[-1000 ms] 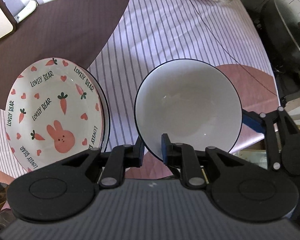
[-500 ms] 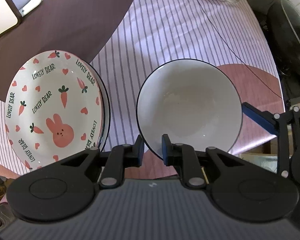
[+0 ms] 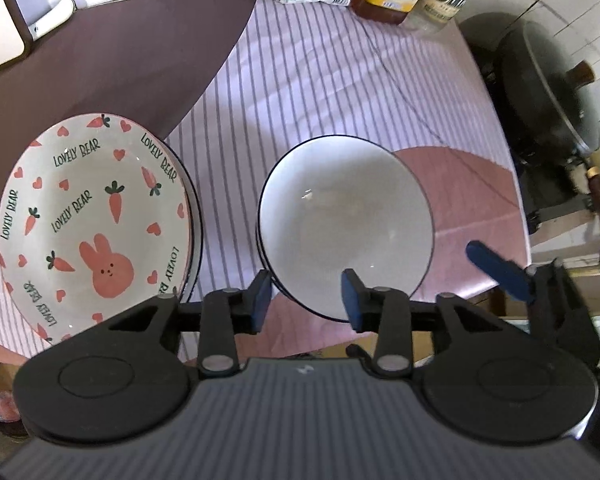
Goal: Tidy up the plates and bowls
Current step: 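Open both grippers and reposition them around the bowl stack rim, then close both grippers on the rim of the stacked bowls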
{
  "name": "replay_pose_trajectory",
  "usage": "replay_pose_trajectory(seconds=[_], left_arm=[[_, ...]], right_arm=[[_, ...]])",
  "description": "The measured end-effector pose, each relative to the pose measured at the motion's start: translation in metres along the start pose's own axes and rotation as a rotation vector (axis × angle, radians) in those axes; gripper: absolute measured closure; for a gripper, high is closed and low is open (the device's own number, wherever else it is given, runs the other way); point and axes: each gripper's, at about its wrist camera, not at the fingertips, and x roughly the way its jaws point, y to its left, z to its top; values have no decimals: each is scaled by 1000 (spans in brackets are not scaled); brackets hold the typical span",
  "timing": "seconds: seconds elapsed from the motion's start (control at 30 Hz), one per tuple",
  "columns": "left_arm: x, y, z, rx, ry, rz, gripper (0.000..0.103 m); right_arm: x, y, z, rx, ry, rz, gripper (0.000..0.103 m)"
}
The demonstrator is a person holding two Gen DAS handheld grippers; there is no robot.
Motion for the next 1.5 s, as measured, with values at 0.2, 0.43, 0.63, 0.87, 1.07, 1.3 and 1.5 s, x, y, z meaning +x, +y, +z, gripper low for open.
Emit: replay_pose_trajectory(seconds=[0.2, 0.43, 0.63, 0.87, 1.07, 1.3, 1.5], left_arm=[[-10, 6, -4, -8, -36, -48, 56], [-21, 17, -16, -23, -132, -124, 55], [-18, 23, -18, -19, -196, -139, 48], [5, 44, -30, -83, -195, -170, 46], [37, 39, -21, -70, -121, -188, 47], [50, 34, -14, -70, -115, -142, 50], [54, 35, -11, -96, -126, -117, 57]], right_arm=[[-5, 12, -11, 11, -37, -30, 2], [-11, 21, -30, 45, -92, -73, 2], [-9, 15, -57, 144, -126, -88, 2], [23, 8, -74, 158, -113, -77, 2], [61, 6, -77, 128, -143, -80, 2], [79, 6, -69, 82, -174, -24, 0], [87, -4, -67, 59, -158, 57, 0]])
